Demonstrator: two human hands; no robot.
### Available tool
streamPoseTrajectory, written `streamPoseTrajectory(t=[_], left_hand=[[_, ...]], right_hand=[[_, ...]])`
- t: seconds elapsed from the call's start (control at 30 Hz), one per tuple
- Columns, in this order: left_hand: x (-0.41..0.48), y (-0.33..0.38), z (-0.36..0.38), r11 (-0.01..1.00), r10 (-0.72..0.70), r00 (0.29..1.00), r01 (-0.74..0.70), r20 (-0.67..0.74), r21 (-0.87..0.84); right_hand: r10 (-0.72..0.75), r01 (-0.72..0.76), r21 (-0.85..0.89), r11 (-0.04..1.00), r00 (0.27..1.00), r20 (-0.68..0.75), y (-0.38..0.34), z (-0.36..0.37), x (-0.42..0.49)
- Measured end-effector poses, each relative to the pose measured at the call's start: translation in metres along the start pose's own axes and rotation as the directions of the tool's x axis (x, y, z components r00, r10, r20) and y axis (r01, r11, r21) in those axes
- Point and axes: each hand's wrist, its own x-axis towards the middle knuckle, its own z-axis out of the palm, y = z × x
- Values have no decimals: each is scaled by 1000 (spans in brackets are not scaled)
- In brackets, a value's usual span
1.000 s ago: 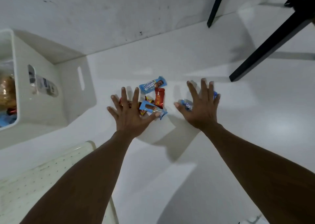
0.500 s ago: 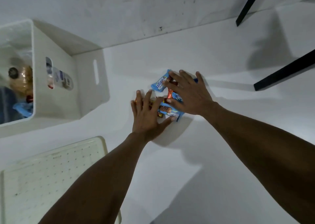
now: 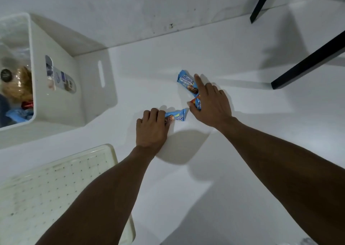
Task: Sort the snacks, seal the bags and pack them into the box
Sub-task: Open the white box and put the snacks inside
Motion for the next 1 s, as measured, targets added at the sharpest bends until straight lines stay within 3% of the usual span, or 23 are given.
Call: streamPoseTrajectory(t=[0.13, 0.3, 0.4, 0.67, 0.83, 0.9, 1.0], left_hand=[[0, -9, -8, 999, 0, 999, 1, 34, -33], [-7, -10, -24, 959, -203, 966, 229, 159, -169], [-14, -19, -34, 941, -221, 963, 252, 156, -226], [-3, -68, -125, 963, -166, 984, 148, -64, -223], [10, -153, -225, 961, -216, 942, 159, -255, -226], [4, -194, -248, 952, -262, 925, 201, -275, -230], [-21, -263, -268, 913, -363, 911, 307, -197, -268]], right_hand=[[112, -112, -1, 994, 994, -7, -10, 3, 10], [222, -223, 29, 974, 974, 33, -27, 1, 17], [217, -219, 109, 970, 976, 25, -44, -2, 5], [132, -100, 342, 934, 989, -69, -141, -66, 36], [56, 18, 441, 897, 986, -155, -245, -136, 96], [26, 46, 465, 884, 989, -148, -286, -150, 109], [2, 31, 513, 858, 998, -63, -361, -151, 118]])
